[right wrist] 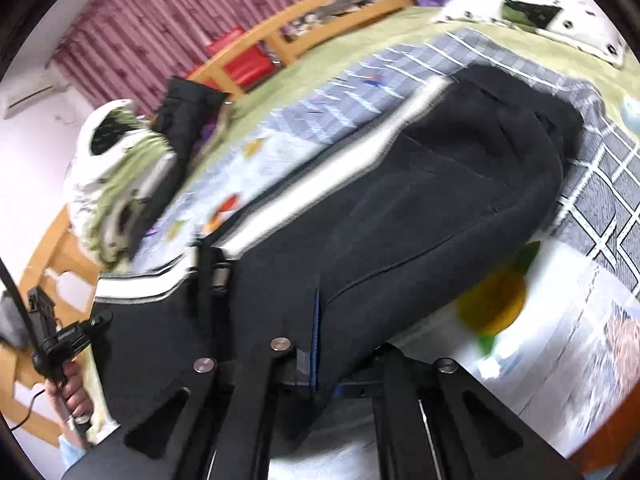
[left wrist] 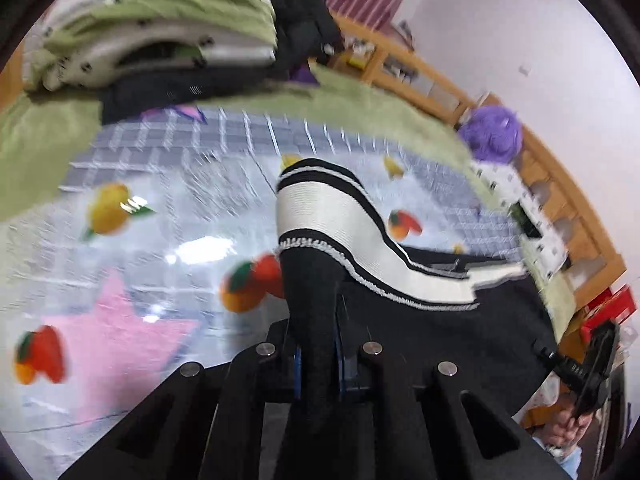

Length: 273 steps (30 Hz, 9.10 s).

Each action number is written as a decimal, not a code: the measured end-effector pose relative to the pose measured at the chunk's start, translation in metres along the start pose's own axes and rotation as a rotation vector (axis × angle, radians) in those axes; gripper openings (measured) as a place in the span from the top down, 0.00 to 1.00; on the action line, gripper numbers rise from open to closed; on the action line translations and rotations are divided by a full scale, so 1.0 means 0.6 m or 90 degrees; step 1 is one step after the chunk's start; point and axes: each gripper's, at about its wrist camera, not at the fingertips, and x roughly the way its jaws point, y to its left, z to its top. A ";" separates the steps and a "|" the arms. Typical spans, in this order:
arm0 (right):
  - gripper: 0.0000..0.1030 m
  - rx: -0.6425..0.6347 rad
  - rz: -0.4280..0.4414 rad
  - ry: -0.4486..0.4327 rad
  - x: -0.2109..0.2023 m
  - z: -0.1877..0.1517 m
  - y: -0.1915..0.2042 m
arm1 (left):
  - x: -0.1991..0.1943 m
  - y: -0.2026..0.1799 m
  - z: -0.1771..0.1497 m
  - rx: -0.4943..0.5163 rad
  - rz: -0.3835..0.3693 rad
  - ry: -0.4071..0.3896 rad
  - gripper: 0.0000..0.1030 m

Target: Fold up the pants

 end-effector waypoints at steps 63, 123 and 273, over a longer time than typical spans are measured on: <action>0.62 -0.313 0.106 0.148 0.229 -0.161 0.442 | -0.190 0.193 -0.331 -0.171 0.218 -0.061 0.29; 0.49 -0.173 0.076 0.074 0.002 -0.042 0.094 | 0.002 -0.242 -0.255 0.025 -0.054 0.077 0.88; 0.43 -0.102 0.129 0.171 0.142 0.111 -0.101 | 0.196 -0.150 -0.144 0.001 -0.048 0.094 0.43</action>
